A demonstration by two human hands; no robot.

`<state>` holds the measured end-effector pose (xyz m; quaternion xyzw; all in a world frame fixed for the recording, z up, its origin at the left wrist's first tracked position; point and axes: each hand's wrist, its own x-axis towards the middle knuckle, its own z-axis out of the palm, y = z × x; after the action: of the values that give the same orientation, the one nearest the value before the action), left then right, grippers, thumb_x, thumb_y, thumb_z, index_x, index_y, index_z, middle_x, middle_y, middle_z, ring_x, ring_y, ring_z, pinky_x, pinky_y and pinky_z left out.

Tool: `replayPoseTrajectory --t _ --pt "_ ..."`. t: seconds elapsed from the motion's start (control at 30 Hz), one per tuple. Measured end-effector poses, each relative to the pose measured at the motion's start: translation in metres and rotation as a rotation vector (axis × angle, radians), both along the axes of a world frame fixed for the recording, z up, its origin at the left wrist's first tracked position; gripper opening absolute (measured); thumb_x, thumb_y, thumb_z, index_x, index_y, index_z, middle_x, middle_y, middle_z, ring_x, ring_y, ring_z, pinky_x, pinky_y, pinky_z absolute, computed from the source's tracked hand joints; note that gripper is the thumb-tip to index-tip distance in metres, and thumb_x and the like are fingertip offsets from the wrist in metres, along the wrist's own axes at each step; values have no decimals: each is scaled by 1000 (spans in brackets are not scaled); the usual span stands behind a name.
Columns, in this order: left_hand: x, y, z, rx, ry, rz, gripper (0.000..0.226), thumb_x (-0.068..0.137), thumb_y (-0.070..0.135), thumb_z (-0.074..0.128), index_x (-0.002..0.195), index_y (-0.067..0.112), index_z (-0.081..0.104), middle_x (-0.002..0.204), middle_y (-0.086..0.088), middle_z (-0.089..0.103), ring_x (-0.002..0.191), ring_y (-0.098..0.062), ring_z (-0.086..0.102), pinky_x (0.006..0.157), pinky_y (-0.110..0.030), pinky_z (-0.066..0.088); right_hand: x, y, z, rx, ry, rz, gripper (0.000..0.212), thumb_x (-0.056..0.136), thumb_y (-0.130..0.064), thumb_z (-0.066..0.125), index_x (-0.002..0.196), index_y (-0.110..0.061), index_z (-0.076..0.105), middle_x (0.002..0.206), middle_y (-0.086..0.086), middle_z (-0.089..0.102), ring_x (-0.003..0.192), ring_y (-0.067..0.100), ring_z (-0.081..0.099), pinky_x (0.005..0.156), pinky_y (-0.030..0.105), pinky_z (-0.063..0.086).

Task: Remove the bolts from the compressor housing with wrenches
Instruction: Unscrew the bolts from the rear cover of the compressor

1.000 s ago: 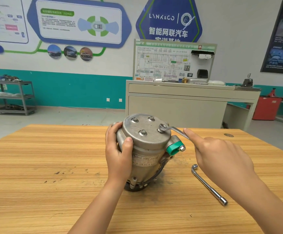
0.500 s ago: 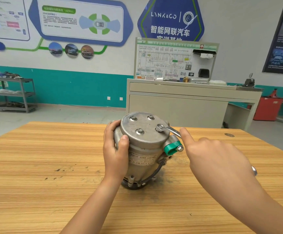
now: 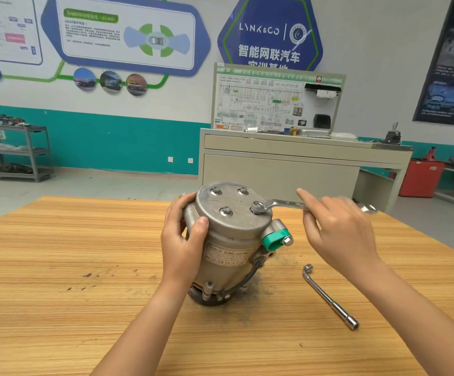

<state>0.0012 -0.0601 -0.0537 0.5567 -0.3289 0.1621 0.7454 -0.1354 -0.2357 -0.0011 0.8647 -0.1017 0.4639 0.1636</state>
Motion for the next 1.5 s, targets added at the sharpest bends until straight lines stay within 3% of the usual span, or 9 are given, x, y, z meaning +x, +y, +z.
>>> replayPoseTrajectory --t 0.1,0.23,0.37,0.53,0.73,0.93,1.07,1.33,1.5 --pt "2 0 0 -11 -10 -7 44 65 45 51 107 32 56 118 -6 58 105 -3 55 81 -9 44 38 -18 12 21 17 20 33 85 -11 52 116 -5 63 107 16 67 101 31 62 92 47 42" --pt "5 1 2 30 -10 -20 45 64 46 51 107 33 56 118 -3 59 108 -10 56 88 -24 49 89 -21 39 48 236 193 37 95 -12 47 131 -11 50 135 8 50 127 23 44 104 35 30" --pt "7 -1 6 67 -5 -48 44 65 48 50 107 36 55 116 4 60 105 -4 57 84 -20 48 102 -11 42 -7 104 268 30 85 0 57 114 7 60 108 23 64 98 37 63 83 43 51" --pt "1 0 -1 18 -9 20 42 67 46 49 107 35 54 115 4 58 104 1 54 83 -12 44 65 -14 49 545 -267 259 28 98 -16 36 120 -3 48 78 18 64 70 37 60 64 46 47" --pt "-5 6 -5 13 1 68 43 66 48 48 107 37 52 123 -2 56 116 -12 50 94 -21 44 -26 35 17 142 64 153 41 83 -5 62 124 -2 56 50 5 52 35 25 45 34 30 33" --pt "-11 4 -4 25 14 71 43 65 48 50 108 39 51 125 -2 54 117 -11 51 97 -25 45 -44 60 6 136 267 -158 61 67 -5 78 124 -13 59 49 2 45 32 27 41 34 21 20" --pt "-14 2 -3 46 10 85 44 65 50 52 108 41 50 127 0 52 117 -10 50 94 -17 45 -39 55 4 13 420 -353 60 97 -26 31 146 -34 -4 67 -7 30 58 17 38 40 27 15" --pt "-16 5 0 80 14 98 43 65 51 52 107 44 49 130 -1 51 121 -15 50 101 -40 45 -32 70 28 -8 552 -418 71 86 -2 36 146 -18 2 60 -3 29 49 17 27 44 28 33" --pt "-18 5 1 78 28 92 47 64 50 55 109 39 52 129 0 51 120 -16 51 99 -45 46 -33 83 16 -44 530 -474 69 90 -7 38 147 -15 1 68 1 28 52 18 35 36 27 15"
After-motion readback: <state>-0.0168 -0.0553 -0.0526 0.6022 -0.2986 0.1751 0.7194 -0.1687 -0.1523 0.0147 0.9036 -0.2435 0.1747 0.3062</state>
